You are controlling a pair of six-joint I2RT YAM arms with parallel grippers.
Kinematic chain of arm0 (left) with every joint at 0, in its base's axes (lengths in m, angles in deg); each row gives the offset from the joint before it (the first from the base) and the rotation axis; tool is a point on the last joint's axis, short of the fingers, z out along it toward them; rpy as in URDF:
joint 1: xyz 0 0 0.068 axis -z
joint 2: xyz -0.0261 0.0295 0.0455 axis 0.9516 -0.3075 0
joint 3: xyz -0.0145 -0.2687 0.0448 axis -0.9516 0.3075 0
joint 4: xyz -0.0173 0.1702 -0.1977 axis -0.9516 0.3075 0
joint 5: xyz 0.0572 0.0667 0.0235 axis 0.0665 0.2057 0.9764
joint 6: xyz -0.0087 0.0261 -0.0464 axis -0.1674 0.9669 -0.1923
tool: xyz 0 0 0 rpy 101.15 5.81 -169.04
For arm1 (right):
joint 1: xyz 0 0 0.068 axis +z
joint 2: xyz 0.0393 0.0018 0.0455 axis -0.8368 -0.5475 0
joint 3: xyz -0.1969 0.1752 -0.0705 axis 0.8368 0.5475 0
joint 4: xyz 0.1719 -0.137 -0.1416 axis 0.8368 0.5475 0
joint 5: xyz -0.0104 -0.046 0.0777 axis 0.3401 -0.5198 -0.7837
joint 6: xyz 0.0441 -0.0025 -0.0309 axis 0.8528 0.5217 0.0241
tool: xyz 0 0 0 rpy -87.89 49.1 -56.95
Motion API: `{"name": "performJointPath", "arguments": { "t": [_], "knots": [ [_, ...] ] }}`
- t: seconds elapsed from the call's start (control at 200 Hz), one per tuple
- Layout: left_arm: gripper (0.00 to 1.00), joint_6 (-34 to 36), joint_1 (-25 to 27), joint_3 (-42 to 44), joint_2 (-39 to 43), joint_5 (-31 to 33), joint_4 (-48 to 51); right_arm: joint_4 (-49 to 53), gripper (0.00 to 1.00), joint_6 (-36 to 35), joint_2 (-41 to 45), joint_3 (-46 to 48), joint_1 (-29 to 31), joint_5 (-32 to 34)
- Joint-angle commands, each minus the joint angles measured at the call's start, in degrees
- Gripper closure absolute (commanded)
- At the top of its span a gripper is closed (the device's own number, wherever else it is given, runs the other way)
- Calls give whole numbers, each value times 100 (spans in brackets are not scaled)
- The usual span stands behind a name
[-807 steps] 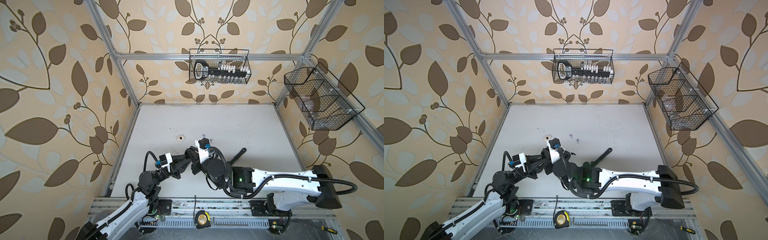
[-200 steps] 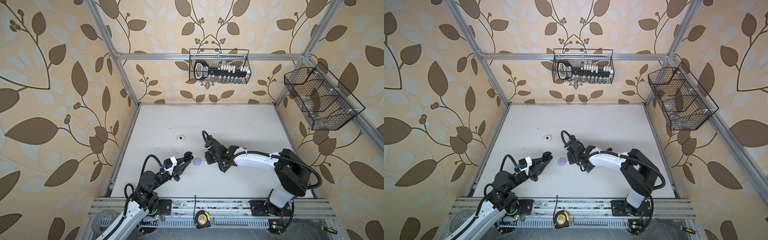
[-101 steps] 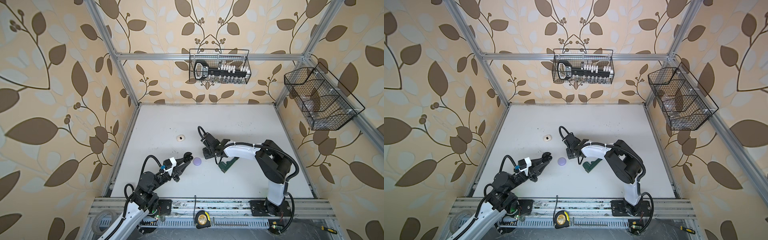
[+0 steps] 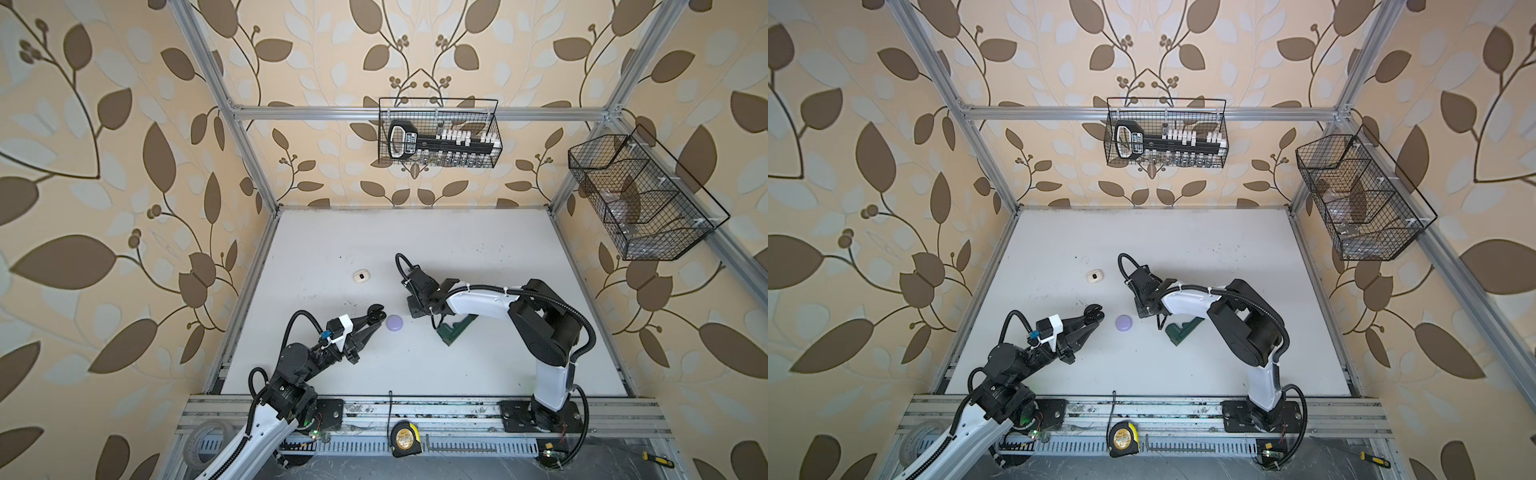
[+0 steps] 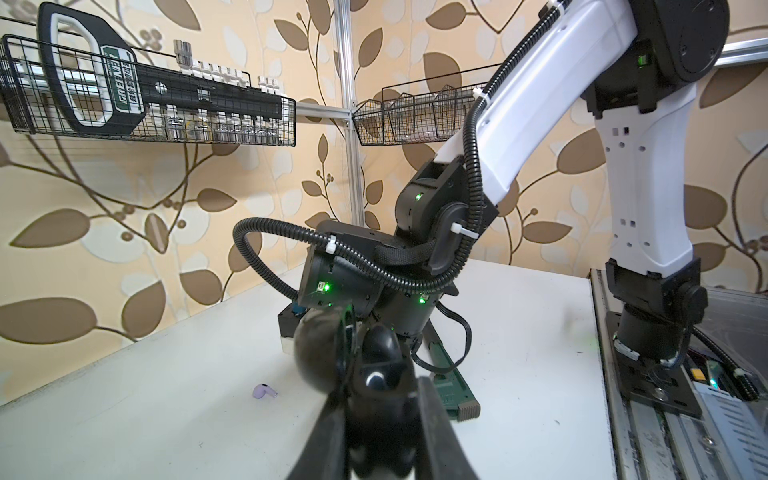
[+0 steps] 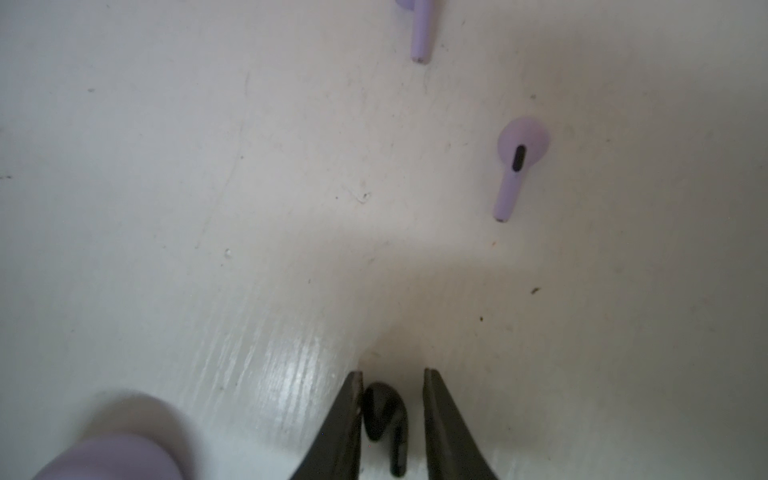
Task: Insert the wireless bluetooth earbuds into the charging case
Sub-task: 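Close the right gripper on the second black earbud, then lift the second black earbud and carry it to the black case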
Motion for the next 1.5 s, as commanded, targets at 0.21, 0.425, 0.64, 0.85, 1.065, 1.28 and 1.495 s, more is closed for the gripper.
{"name": "performJointPath", "arguments": {
  "t": [0.21, 0.425, 0.64, 0.85, 1.065, 1.28, 1.495],
  "knots": [
    [100, 97, 47, -245, 78, 51, -162, 81, 73, 140, -177, 163, -11, 5],
    [100, 106, 45, -242, 80, 60, -146, 17, 76, 166, -120, 244, 17, -13],
    [100, 107, 52, -252, 80, 34, -138, -46, 83, 185, -137, 315, 10, -50],
    [100, 124, 54, -237, 58, 51, -171, -61, 85, 260, 152, 394, 56, -13],
    [100, 141, 48, -231, -169, 77, -328, -78, 86, 397, 841, 598, 122, 237],
    [100, 33, 53, -217, -1044, 16, -1139, -113, 86, 570, 1949, 901, 174, 731],
    [100, -183, 48, -215, -2513, -42, -2659, -213, 86, 710, 2991, 1067, 359, 1151]
  ]
}}
